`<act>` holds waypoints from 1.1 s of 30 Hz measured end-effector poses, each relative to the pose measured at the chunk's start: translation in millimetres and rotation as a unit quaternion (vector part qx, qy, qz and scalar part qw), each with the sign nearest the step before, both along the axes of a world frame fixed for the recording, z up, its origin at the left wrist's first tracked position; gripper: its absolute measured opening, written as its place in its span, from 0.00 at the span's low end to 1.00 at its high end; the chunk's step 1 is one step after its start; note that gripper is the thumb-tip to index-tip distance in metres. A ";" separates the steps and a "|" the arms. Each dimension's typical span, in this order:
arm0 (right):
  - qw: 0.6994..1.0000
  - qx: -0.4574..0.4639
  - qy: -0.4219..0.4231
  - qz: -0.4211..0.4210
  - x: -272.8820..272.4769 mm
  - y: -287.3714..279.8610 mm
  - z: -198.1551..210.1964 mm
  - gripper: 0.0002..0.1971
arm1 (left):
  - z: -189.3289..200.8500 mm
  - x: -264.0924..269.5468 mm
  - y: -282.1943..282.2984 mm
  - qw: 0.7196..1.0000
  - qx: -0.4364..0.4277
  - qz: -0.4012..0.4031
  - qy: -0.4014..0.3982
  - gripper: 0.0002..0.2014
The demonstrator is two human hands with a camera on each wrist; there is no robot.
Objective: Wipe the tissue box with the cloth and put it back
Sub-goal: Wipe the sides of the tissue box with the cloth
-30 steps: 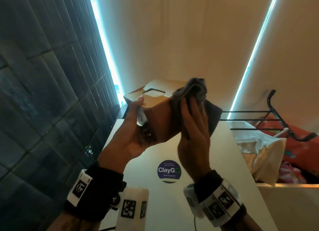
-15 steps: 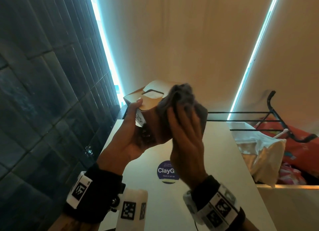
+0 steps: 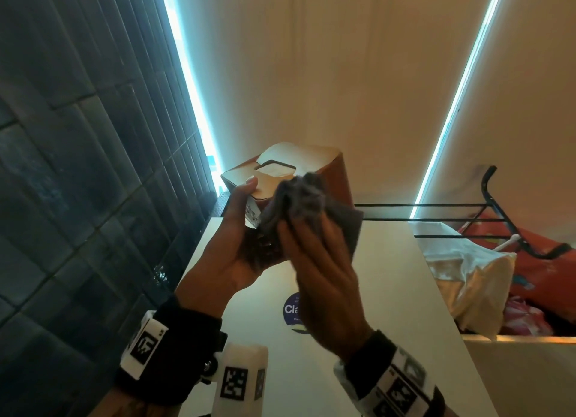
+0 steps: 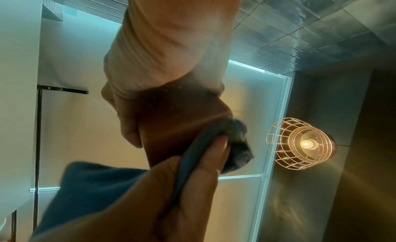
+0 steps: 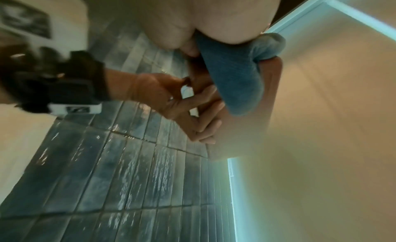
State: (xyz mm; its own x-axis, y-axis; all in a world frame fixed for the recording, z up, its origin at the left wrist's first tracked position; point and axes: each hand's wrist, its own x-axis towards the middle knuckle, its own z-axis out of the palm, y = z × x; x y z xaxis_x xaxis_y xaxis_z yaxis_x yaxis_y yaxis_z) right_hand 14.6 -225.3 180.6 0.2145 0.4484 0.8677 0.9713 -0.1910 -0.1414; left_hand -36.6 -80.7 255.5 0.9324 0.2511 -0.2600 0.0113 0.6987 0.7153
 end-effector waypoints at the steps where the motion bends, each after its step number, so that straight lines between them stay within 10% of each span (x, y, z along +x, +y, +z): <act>1: 1.000 -0.025 -0.016 0.004 -2.6 -0.6 -4.0 0.39 | 0.3 -0.5 -0.6 1.000 0.006 -0.007 -0.003 0.32; 9: 0.945 0.152 0.288 0.004 38.5 -5.3 15.7 0.27 | -2.0 -0.4 -5.4 0.997 0.007 0.061 0.049 0.35; 18: 0.642 0.273 0.693 0.182 40.9 -8.6 25.3 0.22 | -12.8 2.9 -16.9 0.989 0.099 0.099 0.044 0.15; 26: 0.628 0.163 0.714 0.264 52.1 -5.0 28.1 0.45 | -13.5 0.9 -42.6 0.979 0.164 0.103 0.059 0.36; 33: 0.645 0.114 0.706 0.271 65.8 -12.5 32.0 0.30 | -22.2 0.2 -48.4 0.984 0.137 0.102 0.057 0.44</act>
State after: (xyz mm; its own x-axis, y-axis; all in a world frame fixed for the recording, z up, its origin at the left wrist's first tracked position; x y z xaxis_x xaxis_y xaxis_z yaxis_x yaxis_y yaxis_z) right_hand 80.5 -237.8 212.6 0.7273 0.6853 0.0368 -0.2402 0.3045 -0.9217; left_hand -36.4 -129.1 233.3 0.8239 0.5053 -0.2565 -0.0175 0.4752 0.8797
